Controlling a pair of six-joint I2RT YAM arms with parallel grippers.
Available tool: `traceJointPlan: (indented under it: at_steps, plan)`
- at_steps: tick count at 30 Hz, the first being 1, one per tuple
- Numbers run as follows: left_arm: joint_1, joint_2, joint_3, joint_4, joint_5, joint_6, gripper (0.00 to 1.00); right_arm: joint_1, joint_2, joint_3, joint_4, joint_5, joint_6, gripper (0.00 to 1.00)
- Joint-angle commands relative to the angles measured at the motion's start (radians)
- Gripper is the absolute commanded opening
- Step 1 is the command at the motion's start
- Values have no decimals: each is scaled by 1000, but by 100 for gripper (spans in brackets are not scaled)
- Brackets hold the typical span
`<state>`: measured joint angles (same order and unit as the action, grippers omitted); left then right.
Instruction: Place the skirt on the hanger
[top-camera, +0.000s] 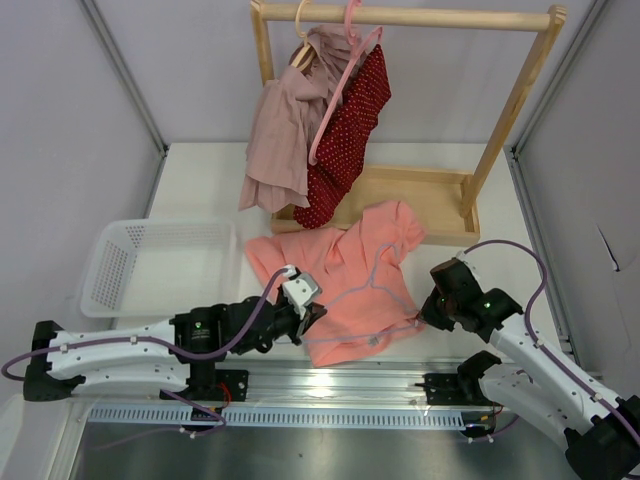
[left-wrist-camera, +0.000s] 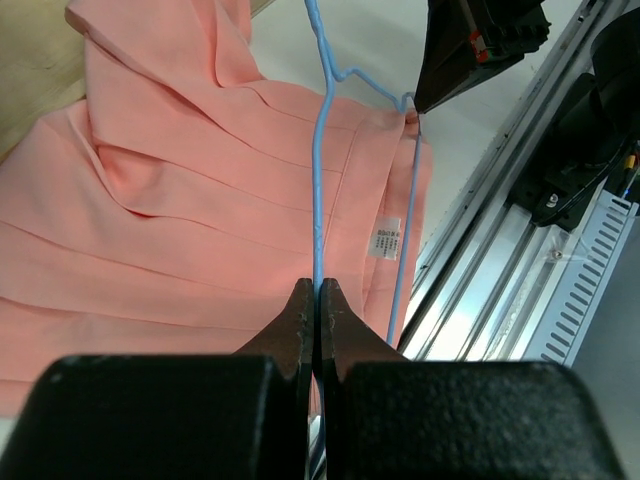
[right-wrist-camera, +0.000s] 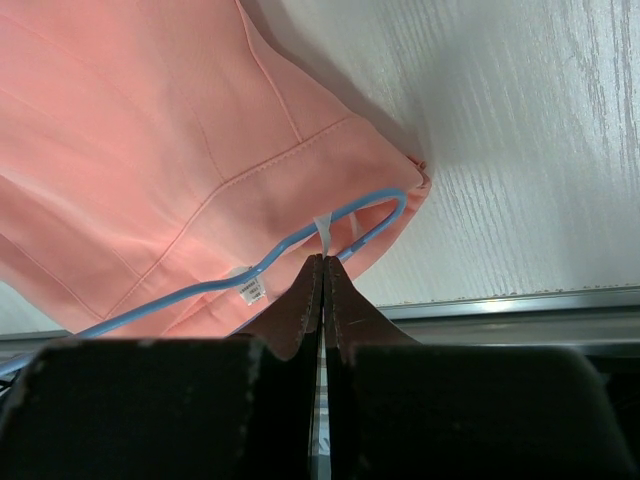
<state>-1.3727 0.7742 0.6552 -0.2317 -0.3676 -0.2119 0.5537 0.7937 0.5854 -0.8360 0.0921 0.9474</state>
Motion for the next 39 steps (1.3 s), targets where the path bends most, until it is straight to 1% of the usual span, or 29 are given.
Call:
traceJointPlan:
  at_steps: [1, 4, 10, 16, 26, 28, 36, 38, 39]
  plan:
    - [-5, -7, -28, 120, -11, -38, 0, -5, 2, -1, 20, -6, -15, 0]
    - [-5, 3, -48, 153, -11, -58, 0, -5, 6, 5, 20, -6, -16, 0]
    - [-5, 53, -121, 287, -33, -106, 0, -5, 7, 7, 18, -6, -16, 0]
    - [-5, 108, -149, 377, -39, -135, 0, -5, 7, 5, 15, 3, -19, 0]
    - [-3, 255, -154, 422, 16, -153, 0, -3, 16, -1, 15, 32, -29, 0]
    - [-3, 292, -151, 417, 32, -155, 0, -5, 21, -6, 15, 38, -30, 0]
    - [-2, 355, -138, 390, 93, -150, 0, -5, 25, -18, 5, 64, -32, 0]
    - [-2, 364, -137, 391, 102, -150, 0, -3, 26, -15, 3, 70, -33, 5]
    - [-2, 372, -138, 396, 107, -150, 0, -1, 24, -13, 0, 74, -35, 9]
